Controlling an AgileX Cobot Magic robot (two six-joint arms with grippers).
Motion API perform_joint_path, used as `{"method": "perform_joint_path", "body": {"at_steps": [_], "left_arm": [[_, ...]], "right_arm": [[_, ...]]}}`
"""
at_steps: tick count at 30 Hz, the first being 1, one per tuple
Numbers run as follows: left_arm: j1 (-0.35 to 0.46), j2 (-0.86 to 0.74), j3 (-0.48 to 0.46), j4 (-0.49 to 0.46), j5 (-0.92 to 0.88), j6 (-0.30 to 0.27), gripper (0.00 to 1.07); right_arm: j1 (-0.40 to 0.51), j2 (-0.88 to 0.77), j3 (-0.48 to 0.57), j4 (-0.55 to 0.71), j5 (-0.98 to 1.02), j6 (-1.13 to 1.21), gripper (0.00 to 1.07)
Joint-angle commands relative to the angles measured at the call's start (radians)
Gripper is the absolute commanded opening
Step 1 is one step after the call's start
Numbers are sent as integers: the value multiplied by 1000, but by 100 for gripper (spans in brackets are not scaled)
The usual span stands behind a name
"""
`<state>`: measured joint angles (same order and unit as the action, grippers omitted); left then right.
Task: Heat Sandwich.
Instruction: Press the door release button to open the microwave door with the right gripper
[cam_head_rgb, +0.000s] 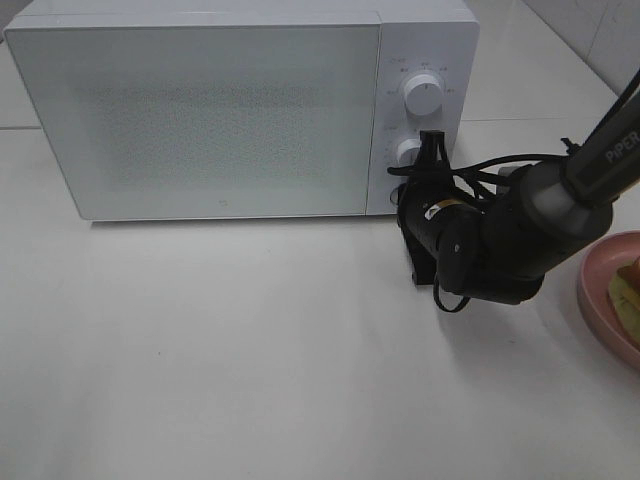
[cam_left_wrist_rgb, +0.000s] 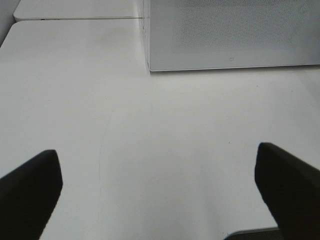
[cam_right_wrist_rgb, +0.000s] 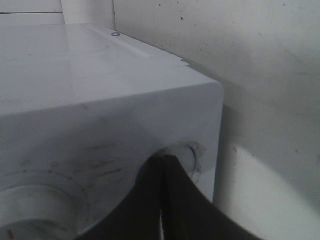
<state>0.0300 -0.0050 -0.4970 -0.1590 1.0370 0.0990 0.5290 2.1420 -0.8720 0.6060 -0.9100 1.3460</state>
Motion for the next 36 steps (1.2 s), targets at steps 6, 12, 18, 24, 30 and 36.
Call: {"method": "perform_joint_path", "body": {"at_steps": [6,12,18,24,30,36], "left_arm": [[-5,-26,5,-6,-10,-3,103],[-5,-26,5,-6,-10,-3,103],[-5,-26,5,-6,-10,-3,103],[-5,-26,5,-6,-10,-3,103],[-5,-26,5,-6,-10,-3,103],[-5,-26,5,-6,-10,-3,103]], "right_arm": [[-54,-6,-83,-19,-185,-15,0],[-81,19,-144,-7,-186,-38,0],[-100,23,-173,-18,-187,-52,0],[-100,23,-181,-20,-181,-72,0],[-100,23,-181,-21,-175,-75,1],[-100,23,-181,-21,-168,-75,1]]}}
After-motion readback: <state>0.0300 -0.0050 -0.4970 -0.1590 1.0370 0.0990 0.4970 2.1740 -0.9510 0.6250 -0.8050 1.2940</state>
